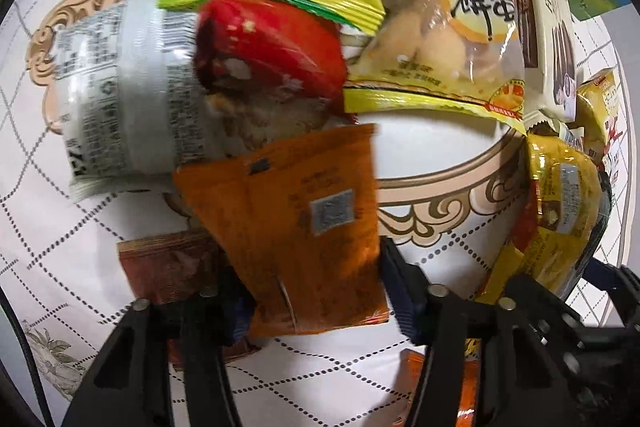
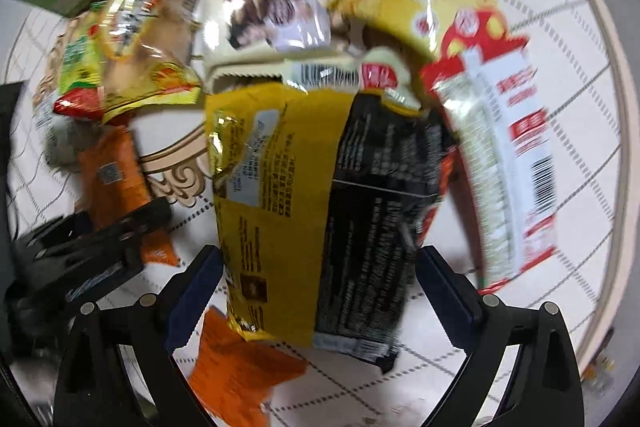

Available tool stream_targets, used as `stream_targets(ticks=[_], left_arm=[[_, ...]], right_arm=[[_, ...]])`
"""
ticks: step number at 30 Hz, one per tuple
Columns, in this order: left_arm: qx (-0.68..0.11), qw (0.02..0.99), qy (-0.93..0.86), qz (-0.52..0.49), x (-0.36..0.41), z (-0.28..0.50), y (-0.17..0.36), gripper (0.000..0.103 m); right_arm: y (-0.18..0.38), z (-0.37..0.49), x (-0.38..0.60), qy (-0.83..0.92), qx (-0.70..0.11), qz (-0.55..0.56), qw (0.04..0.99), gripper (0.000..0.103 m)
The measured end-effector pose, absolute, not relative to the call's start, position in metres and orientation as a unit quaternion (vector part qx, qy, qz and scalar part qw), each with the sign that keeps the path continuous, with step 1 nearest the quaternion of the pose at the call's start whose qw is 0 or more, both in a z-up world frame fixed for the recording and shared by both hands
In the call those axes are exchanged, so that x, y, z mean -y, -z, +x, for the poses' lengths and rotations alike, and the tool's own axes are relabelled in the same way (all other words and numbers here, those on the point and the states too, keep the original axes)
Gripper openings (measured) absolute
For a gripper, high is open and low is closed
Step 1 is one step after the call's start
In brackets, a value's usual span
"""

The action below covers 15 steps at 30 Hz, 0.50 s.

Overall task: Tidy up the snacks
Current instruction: 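Grasp the orange packet with the left tool while the right tool grasps the yellow-black bag, then carry both packets into the cardboard box and open both tools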

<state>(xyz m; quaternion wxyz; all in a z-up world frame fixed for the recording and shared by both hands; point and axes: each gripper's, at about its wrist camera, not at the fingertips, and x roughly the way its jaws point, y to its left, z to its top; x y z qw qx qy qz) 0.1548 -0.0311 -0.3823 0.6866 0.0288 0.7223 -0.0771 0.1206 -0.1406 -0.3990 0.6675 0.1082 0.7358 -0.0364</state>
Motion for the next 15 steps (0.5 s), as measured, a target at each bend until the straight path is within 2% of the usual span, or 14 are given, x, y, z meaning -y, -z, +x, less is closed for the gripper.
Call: stream_targets(ticks=[2,6,15], left_arm=[[-0.718,0.691,0.078,0.033,0.028,0.153,0.375,0.047],[-0.701,0.707,0.075,0.057,0.023,0.144,0.354,0.046],[-0.678,0.725,0.108,0.053,-0.006,0.122,0.279,0.046]], right_arm=[[0.414,0.121,0.137,0.051,-0.741,0.099,0.662,0.098],[0.419,0.115,0.137,0.066,-0.733,0.102,0.67,0.09],[0.365,0.089,0.122,0.058,-0.704,0.129,0.696,0.089]])
